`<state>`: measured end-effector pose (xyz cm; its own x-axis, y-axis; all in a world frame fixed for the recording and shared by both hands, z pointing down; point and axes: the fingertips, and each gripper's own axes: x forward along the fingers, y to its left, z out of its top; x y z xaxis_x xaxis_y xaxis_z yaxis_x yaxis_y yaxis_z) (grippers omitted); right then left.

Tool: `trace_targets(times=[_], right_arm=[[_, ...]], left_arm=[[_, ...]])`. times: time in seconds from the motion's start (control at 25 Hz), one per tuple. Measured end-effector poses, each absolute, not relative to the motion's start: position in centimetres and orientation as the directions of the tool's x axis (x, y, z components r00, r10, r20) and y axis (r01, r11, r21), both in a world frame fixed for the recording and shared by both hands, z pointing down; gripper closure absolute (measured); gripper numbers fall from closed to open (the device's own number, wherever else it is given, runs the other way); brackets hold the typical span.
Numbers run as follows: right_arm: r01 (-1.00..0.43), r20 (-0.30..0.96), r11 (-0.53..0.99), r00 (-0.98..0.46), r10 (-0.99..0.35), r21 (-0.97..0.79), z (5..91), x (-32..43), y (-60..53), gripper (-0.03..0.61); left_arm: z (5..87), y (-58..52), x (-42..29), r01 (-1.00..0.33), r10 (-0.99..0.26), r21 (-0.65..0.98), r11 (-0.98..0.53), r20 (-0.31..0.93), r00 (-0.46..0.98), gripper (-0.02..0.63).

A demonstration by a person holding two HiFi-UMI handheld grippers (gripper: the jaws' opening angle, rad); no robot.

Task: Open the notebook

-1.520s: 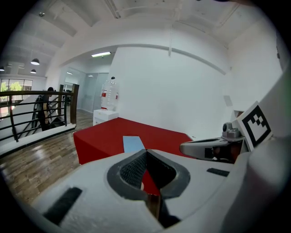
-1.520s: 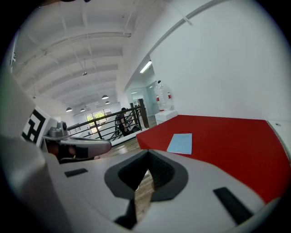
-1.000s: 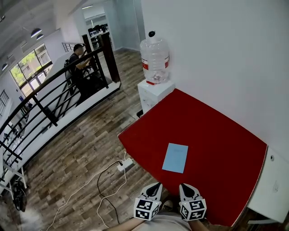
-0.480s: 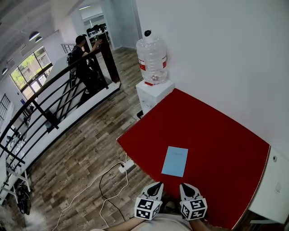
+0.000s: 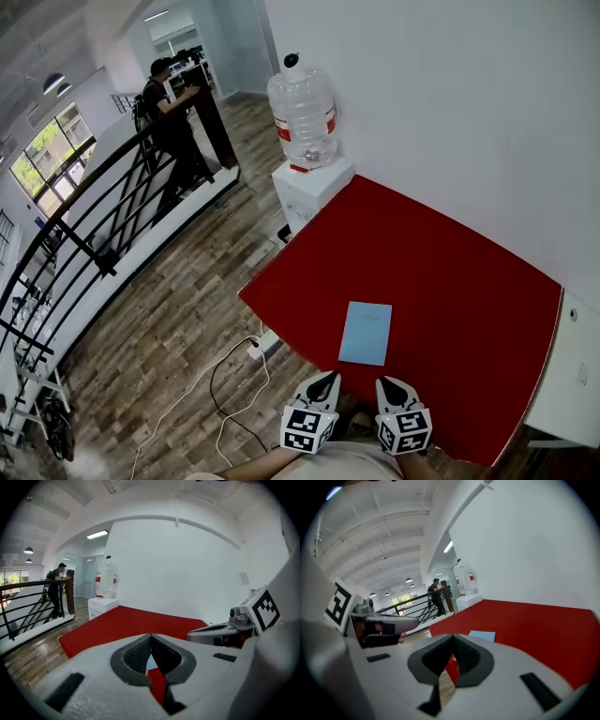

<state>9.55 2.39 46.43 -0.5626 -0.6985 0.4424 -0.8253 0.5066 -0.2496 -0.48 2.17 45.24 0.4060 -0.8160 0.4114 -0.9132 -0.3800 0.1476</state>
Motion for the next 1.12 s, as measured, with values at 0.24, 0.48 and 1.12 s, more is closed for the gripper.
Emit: trace_targets(times=[0.24, 0.48, 1.12], right_arm=[[-0.858, 0.478, 0.448, -0.513, -0.713, -0.252, 47.8, 10.6, 1.4, 0.572], [-0.879, 0.516, 0.399, -0.476, -0.712, -0.261, 50.3, 11.6, 0.0, 0.572], [-0.901, 0.647, 0.285, -0.434, -0.627, -0.328, 60.2, 12.2, -2.4, 0.515]], left_arm=[[46.1, 0.9, -0.4, -0.905, -0.8, 0.17, -0.39, 0.424, 0.425, 0.607], [48.2, -0.4, -0.8, -0.905, -0.791, 0.179, -0.385, 0.442, 0.424, 0.607], [54.9, -2.5, -0.7, -0.886, -0.716, 0.193, -0.422, 0.528, 0.456, 0.607]])
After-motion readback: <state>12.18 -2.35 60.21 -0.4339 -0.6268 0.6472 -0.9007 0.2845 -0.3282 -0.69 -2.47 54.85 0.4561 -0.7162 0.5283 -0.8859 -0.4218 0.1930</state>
